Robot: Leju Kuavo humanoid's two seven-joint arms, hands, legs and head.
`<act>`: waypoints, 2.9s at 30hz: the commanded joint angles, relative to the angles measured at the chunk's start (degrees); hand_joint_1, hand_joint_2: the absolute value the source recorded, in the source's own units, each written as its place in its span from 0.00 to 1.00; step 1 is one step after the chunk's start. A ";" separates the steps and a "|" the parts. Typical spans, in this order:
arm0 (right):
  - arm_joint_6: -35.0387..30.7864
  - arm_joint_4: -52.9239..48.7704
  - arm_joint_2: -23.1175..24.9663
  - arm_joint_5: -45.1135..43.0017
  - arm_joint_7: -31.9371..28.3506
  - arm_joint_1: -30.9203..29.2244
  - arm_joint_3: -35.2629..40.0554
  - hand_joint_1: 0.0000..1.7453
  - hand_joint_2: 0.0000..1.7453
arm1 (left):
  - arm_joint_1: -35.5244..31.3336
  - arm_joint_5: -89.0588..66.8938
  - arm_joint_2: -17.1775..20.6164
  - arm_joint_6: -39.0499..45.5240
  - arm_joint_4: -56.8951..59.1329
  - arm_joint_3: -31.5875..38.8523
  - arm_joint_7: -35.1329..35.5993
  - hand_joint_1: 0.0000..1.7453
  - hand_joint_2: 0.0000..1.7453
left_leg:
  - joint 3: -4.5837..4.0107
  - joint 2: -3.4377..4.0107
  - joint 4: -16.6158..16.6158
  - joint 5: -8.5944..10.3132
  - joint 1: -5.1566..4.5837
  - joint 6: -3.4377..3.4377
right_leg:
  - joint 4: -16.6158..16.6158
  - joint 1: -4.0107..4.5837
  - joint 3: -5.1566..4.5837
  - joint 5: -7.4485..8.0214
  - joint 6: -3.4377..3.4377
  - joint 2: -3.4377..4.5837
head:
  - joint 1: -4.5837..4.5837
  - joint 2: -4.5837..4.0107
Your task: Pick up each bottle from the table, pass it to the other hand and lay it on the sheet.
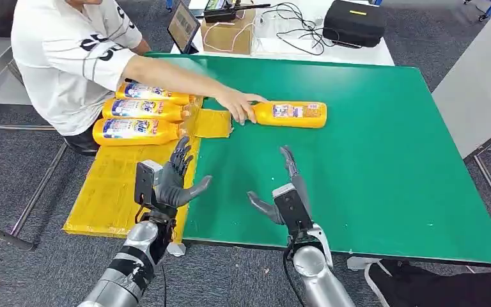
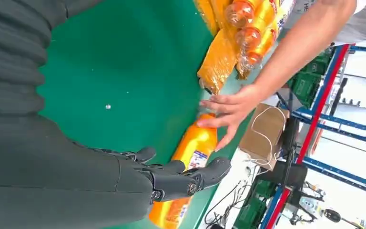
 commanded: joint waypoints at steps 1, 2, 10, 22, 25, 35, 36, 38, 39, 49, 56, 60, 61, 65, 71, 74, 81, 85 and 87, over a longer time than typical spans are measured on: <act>-0.05 0.40 -0.38 -0.40 -0.06 -0.93 -0.35 0.00 1.00 | -0.84 -0.35 0.48 0.15 0.93 0.26 0.39 0.00 1.00 | 0.20 0.03 -0.02 -0.08 0.03 -0.05 | -0.02 0.04 0.19 -0.08 -0.07 0.00 | 0.00 0.00; 0.00 0.00 -0.54 -0.35 -0.04 -0.70 -0.34 0.00 1.00 | -0.65 -0.45 0.46 0.28 0.52 0.24 0.46 0.00 1.00 | 0.23 0.04 0.01 -0.11 0.04 -0.06 | 0.00 0.05 0.22 -0.10 -0.09 0.00 | 0.00 0.00; 0.30 -6.26 -1.51 1.14 1.63 4.29 -1.45 0.00 1.00 | 1.95 -3.03 -0.46 2.85 -4.40 -1.23 2.03 0.00 1.00 | 0.18 -0.09 -0.02 -0.08 0.03 -0.04 | -0.02 0.04 0.21 -0.12 -0.06 -0.12 | 0.00 0.00; 1.76 -5.92 0.33 1.60 1.60 3.99 -1.08 0.00 1.00 | 2.06 -5.47 0.47 4.37 -6.64 -0.27 3.67 0.00 1.00 | 0.25 0.07 0.03 -0.18 0.04 -0.09 | 0.04 0.06 0.20 -0.14 -0.10 0.03 | 0.00 0.00; 1.63 -7.22 0.17 2.11 1.51 5.30 -0.31 0.00 1.00 | 2.78 -6.17 1.58 4.41 -7.59 0.41 4.72 0.00 1.00 | 0.20 0.10 -0.03 -0.13 0.04 -0.07 | -0.02 0.05 0.16 -0.09 -0.08 0.04 | -0.02 0.00; 1.13 -5.46 0.21 2.69 1.63 4.14 0.48 0.00 1.00 | 2.24 -5.21 1.84 3.42 -6.54 2.46 3.63 0.00 1.00 | 0.26 0.12 -0.03 -0.16 0.04 -0.08 | -0.02 0.05 0.23 -0.10 -0.09 0.07 | 0.00 0.00; 1.13 -5.46 0.21 2.69 1.63 4.14 0.48 0.00 1.00 | 2.24 -5.21 1.84 3.42 -6.54 2.46 3.63 0.00 1.00 | 0.07 0.07 -0.03 -0.08 0.03 -0.05 | -0.04 0.04 0.06 -0.03 -0.05 0.04 | 0.00 0.00; 0.65 -5.38 0.10 2.46 1.81 4.13 0.48 0.00 1.00 | 1.81 -5.07 1.46 3.04 -5.39 2.72 3.38 0.00 1.00 | 0.14 0.10 -0.01 -0.12 0.04 -0.07 | -0.03 0.05 0.13 -0.06 -0.07 0.06 | 0.00 0.00; 0.63 -5.38 0.05 2.44 1.81 4.11 0.49 0.00 1.00 | 1.72 -5.05 1.41 2.99 -5.24 2.74 3.37 0.00 1.00 | 0.09 0.07 -0.04 -0.08 0.02 -0.05 | -0.03 0.03 0.07 -0.04 -0.05 0.05 | 0.00 0.00; 0.58 -4.74 -0.30 2.17 2.16 4.59 0.29 0.00 1.00 | 0.92 -5.67 0.83 3.78 -2.80 2.64 2.16 0.00 1.00 | 0.23 0.00 -0.05 -0.12 0.04 -0.07 | -0.05 0.05 0.22 -0.11 -0.07 -0.04 | 0.00 0.00; 0.36 -6.20 -1.34 2.09 2.35 5.55 -0.12 0.00 1.00 | 2.17 -6.13 -0.11 5.29 -3.10 1.96 1.10 0.00 1.00 | 0.33 -0.01 -0.05 -0.17 0.04 -0.07 | -0.05 0.05 0.32 -0.16 -0.08 -0.06 | 0.00 0.00; 0.38 -6.60 -1.54 2.08 2.38 5.81 -0.33 0.00 1.00 | 1.88 -6.67 -0.28 6.06 -2.97 1.35 1.16 0.00 1.00 | 0.25 -0.05 -0.02 -0.15 0.04 -0.06 | -0.03 0.05 0.25 -0.15 -0.07 -0.10 | 0.00 0.00; 0.38 -6.60 -1.54 2.08 2.38 5.81 -0.33 0.00 1.00 | 1.88 -6.67 -0.28 6.06 -2.97 1.35 1.16 0.00 1.00 | 0.21 -0.05 -0.04 -0.12 0.02 -0.05 | -0.04 0.03 0.20 -0.12 -0.07 -0.09 | 0.00 0.00; 0.38 -6.60 -1.54 2.08 2.38 5.81 -0.33 0.00 1.00 | 1.88 -6.67 -0.28 6.06 -2.97 1.35 1.16 0.00 1.00 | 0.15 -0.02 -0.04 -0.10 0.02 -0.06 | -0.05 0.03 0.14 -0.09 -0.06 -0.06 | 0.00 0.00; 0.26 -6.91 -1.45 2.15 2.47 6.14 -0.38 0.00 1.00 | 1.79 -7.60 -0.18 7.56 -3.04 0.90 0.66 0.00 1.00 | 0.12 -0.01 -0.04 -0.09 0.02 -0.05 | -0.05 0.03 0.11 -0.07 -0.05 -0.05 | 0.00 0.00; -0.19 -7.45 -1.62 2.63 2.89 7.17 -0.50 0.00 1.00 | 1.52 -8.94 -0.56 8.76 -2.72 -0.81 0.84 0.00 1.00 | 0.13 -0.05 -0.03 -0.10 0.02 -0.05 | -0.04 0.03 0.13 -0.09 -0.05 -0.09 | 0.00 0.00; 0.15 -6.71 -2.73 5.44 2.89 6.52 -0.18 0.00 1.00 | 1.40 -9.40 -1.30 9.94 -2.71 -4.02 -0.71 0.00 0.00 | 0.28 0.00 0.00 -0.19 0.03 -0.06 | -0.04 0.05 0.29 -0.16 -0.08 -0.05 | 0.00 0.00; 0.29 -6.99 -1.55 2.83 1.86 7.13 -1.84 0.00 1.00 | 1.43 -10.69 -0.63 12.50 -2.33 -4.49 -0.80 0.00 0.00 | 0.18 -0.08 -0.03 -0.12 -0.01 -0.06 | -0.03 0.00 0.19 -0.12 -0.07 -0.12 | 0.00 0.00; 1.08 -6.66 -1.24 1.54 1.80 6.95 -2.17 0.00 0.00 | 1.71 -10.26 -0.24 11.92 -2.64 -4.23 -0.65 0.00 1.00 | 0.24 0.02 -0.03 -0.16 0.00 -0.07 | -0.03 0.02 0.23 -0.13 -0.09 -0.04 | 0.00 0.00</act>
